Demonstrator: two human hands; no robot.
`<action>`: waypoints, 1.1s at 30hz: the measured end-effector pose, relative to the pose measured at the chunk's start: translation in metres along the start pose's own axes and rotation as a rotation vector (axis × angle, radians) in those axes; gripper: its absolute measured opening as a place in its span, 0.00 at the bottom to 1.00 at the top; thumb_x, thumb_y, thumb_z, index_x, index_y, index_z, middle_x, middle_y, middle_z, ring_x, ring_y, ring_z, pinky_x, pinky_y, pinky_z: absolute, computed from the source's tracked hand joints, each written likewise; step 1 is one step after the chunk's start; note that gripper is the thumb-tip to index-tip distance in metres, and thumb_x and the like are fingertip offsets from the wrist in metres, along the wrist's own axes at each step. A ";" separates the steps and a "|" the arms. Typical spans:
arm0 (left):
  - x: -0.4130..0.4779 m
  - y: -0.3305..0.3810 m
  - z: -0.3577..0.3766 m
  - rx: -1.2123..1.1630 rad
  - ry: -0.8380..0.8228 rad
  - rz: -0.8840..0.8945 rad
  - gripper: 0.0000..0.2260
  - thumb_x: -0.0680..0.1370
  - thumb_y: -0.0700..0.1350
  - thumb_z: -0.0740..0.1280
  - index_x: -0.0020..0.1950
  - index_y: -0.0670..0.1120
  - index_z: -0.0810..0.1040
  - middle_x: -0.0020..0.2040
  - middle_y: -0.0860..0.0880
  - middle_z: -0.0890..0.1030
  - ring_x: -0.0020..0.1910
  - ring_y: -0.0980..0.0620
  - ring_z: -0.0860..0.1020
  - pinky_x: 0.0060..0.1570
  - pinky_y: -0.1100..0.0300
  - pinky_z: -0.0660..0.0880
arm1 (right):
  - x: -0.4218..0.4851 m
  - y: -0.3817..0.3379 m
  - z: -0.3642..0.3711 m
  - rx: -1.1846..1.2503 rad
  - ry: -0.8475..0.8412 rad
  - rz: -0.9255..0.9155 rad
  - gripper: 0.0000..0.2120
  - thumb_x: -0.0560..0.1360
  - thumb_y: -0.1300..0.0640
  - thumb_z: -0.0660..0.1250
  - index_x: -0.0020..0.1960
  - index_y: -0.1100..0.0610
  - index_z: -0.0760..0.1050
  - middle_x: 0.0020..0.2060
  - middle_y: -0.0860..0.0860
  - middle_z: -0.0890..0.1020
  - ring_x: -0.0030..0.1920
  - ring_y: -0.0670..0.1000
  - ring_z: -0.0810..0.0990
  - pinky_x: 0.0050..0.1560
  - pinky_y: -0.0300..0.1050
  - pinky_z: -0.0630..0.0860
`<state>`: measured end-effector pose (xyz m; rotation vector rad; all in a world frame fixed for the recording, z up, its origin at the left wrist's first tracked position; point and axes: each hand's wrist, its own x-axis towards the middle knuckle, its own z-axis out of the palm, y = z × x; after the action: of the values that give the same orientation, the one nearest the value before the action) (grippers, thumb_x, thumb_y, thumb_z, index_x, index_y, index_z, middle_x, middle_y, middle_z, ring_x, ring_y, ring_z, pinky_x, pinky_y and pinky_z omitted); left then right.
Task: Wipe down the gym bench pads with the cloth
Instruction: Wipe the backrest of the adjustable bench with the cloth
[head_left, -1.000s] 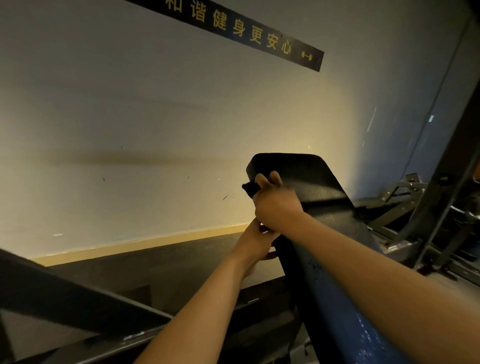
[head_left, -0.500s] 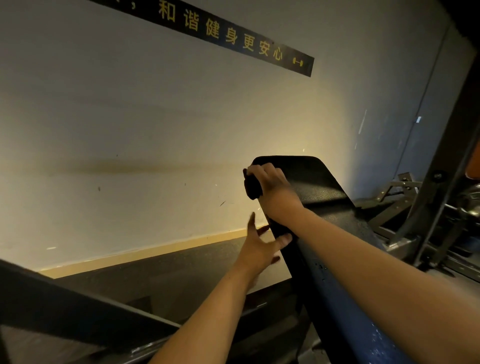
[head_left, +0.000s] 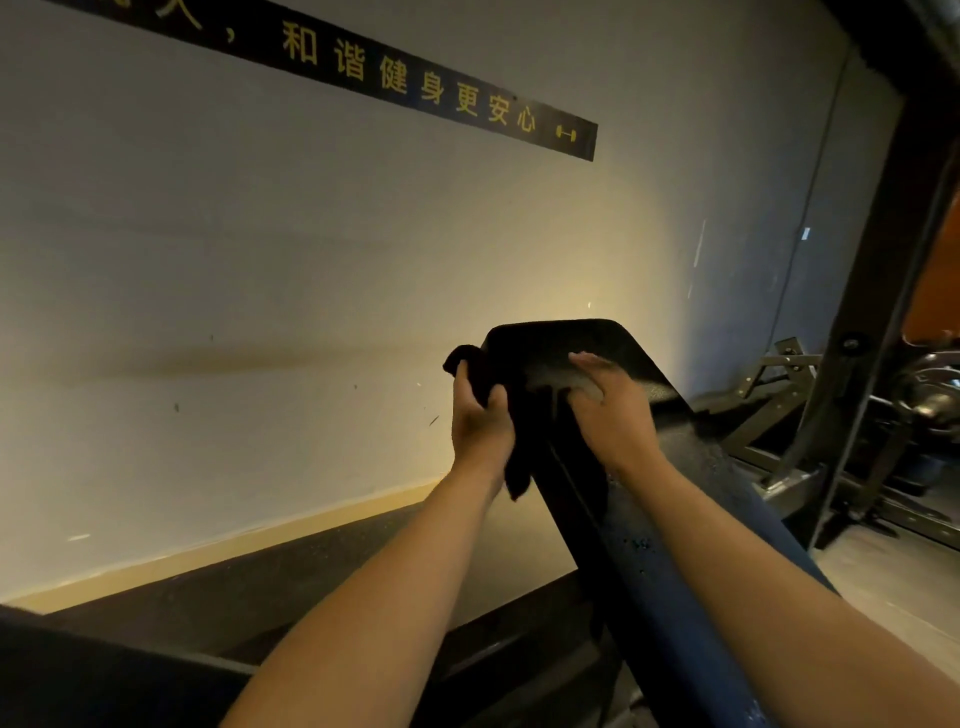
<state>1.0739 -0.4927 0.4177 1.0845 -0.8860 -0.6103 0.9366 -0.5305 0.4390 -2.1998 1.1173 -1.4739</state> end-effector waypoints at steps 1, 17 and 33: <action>0.009 0.004 0.000 0.030 -0.003 0.022 0.26 0.84 0.44 0.59 0.81 0.55 0.56 0.76 0.50 0.68 0.74 0.48 0.68 0.73 0.48 0.68 | -0.001 0.007 0.003 -0.094 -0.048 0.036 0.20 0.79 0.60 0.62 0.71 0.56 0.72 0.71 0.53 0.73 0.71 0.52 0.69 0.70 0.42 0.64; -0.065 -0.050 0.023 0.201 0.025 0.071 0.17 0.84 0.44 0.57 0.74 0.49 0.65 0.65 0.51 0.72 0.59 0.55 0.76 0.46 0.71 0.70 | 0.001 0.017 0.023 -0.303 -0.083 0.037 0.20 0.83 0.59 0.56 0.74 0.60 0.67 0.74 0.57 0.67 0.75 0.56 0.64 0.69 0.46 0.63; 0.014 -0.017 0.024 0.242 0.072 0.148 0.21 0.84 0.48 0.54 0.78 0.51 0.59 0.71 0.48 0.72 0.68 0.47 0.73 0.67 0.47 0.73 | -0.001 0.032 0.023 -0.124 -0.001 0.016 0.18 0.81 0.59 0.61 0.71 0.59 0.73 0.71 0.56 0.72 0.74 0.53 0.66 0.72 0.41 0.59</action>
<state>1.0602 -0.5216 0.4112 1.2374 -0.9846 -0.3445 0.9421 -0.5558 0.4093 -2.2668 1.2553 -1.4323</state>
